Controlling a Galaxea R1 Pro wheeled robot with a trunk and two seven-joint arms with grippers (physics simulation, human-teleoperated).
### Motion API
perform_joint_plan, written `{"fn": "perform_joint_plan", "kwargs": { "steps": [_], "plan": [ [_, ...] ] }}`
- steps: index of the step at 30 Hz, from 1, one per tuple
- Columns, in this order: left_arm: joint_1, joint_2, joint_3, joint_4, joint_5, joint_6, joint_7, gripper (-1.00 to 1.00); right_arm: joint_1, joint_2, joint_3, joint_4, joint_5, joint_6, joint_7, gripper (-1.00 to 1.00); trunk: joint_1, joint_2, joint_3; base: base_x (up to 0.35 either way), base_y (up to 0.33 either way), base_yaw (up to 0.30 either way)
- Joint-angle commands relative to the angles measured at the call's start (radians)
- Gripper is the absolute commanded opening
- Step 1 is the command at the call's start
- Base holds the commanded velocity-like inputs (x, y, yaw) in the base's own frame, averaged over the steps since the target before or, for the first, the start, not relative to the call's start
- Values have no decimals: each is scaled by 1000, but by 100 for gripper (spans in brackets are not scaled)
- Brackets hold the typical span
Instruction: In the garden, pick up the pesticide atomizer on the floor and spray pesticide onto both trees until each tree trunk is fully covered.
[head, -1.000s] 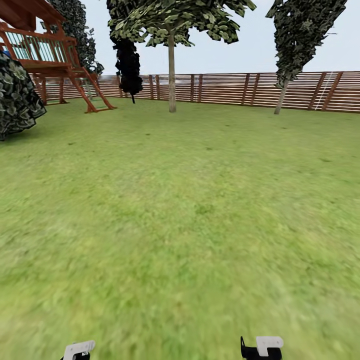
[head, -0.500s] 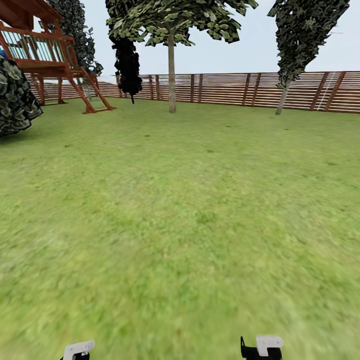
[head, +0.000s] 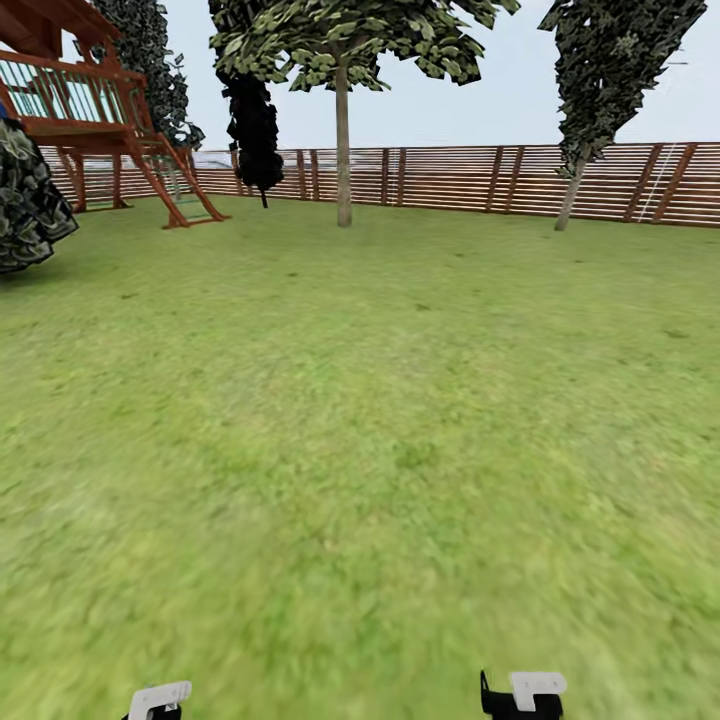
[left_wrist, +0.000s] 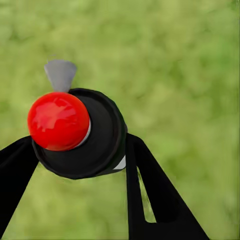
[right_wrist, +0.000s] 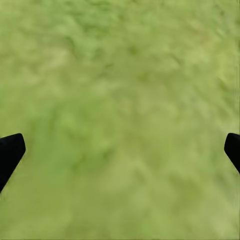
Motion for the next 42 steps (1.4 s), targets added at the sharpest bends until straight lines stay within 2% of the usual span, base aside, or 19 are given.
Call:
{"fn": "perform_joint_plan", "kwargs": {
  "steps": [1,5,42],
  "plan": [
    [-1,-1,6,1,-2,-3,-4,-100,0,5,9,1,-9,-2,-1,100,0,0,-1,339,0,0],
    [-1,2,7,1,-1,-3,-4,-100,0,13,14,0,-5,-3,1,100,0,0,-1,339,0,0],
    [-1,-2,7,1,-2,-3,-3,-100,-1,12,8,-2,-10,-7,-1,100,0,0,-1,339,0,0]
  ]
}}
